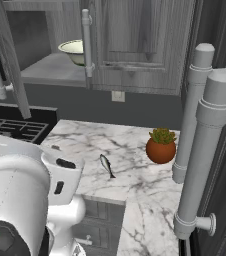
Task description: Retrieve the bowl from the cabinet, then place the raw meat into the bowl to avoid contamination.
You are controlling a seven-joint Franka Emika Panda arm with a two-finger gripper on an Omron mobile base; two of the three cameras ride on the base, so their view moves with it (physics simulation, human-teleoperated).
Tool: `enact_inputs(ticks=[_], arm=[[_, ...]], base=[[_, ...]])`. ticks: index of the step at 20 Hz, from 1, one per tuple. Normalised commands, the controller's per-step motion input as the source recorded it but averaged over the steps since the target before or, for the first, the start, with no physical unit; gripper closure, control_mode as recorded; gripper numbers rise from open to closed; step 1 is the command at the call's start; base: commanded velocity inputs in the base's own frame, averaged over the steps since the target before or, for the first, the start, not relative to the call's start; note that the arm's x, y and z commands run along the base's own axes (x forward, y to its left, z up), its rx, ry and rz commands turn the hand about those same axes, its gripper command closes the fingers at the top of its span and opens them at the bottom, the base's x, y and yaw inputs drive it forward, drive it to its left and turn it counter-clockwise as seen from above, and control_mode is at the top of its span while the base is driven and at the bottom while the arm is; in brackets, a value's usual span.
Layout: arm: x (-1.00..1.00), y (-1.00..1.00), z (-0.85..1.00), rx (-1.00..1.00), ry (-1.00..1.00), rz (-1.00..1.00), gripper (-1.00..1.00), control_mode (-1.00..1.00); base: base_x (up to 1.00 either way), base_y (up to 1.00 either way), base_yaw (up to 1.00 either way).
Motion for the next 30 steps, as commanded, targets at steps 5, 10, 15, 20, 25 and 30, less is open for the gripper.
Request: enact_inputs(ticks=[5, 10, 15, 20, 25, 30], arm=[[0.48, 0.0, 0.0, 0.23, 0.0, 0.01, -1.0, -1.0], [0.45, 0.03, 0.0, 0.21, 0.0, 0.0, -1.0, -1.0], [0.45, 0.22, 0.0, 0.17, 0.0, 0.0, -1.0, -1.0], [0.41, 0.34, 0.0, 0.14, 0.0, 0.0, -1.0, -1.0], [0.33, 0.36, 0.1, 0.11, 0.05, 0.02, -1.0, -1.0], [0.32, 0.29, 0.2, 0.1, 0.16, 0.07, -1.0, -1.0]], base=[[0.0, 0.0, 0.0], [0.0, 0.0, 0.0], [0.0, 0.0, 0.0], [0.0, 0.0, 0.0], [0.0, 0.0, 0.0], [0.0, 0.0, 0.0]])
